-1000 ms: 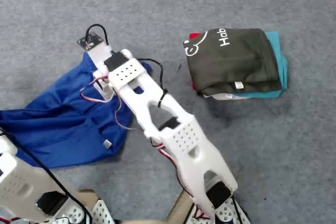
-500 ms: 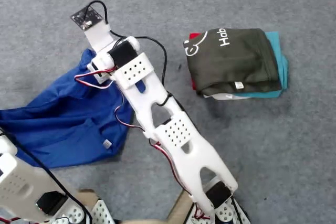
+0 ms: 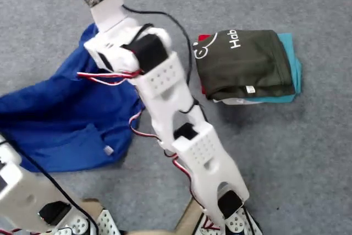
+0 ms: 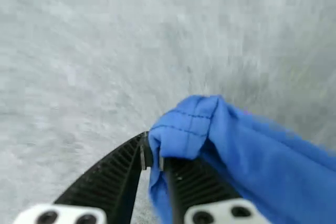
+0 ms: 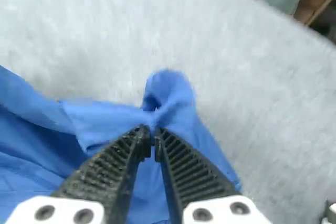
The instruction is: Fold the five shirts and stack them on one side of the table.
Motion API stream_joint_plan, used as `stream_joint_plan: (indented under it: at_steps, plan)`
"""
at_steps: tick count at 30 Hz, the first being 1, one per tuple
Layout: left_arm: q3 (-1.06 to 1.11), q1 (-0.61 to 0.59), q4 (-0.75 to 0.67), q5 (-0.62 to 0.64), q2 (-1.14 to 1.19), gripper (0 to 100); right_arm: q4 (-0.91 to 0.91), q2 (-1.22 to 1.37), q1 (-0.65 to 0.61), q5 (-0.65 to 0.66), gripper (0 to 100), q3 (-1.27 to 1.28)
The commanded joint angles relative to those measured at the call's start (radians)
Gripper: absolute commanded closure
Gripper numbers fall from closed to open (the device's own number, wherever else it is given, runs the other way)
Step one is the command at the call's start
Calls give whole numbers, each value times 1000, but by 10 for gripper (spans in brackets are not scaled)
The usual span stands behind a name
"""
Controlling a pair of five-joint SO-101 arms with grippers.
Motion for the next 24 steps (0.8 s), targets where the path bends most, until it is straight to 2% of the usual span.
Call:
stream_joint_plan:
  at_steps: [1,6,10,16,24]
  plan:
    - [-157,41,69,91,-144,971,-17,-157,11,2,985,-47]
    - [-340,110,175,141,-339,971,-58,-291,11,2,985,-31]
    - [-383,131,195,137,-445,971,2,-329,11,-34,985,-2]
    - [-219,124,153,133,-442,971,68,-260,-17,-49,983,209]
    - [157,31,-126,40,-436,971,-46,15,-150,-285,983,453]
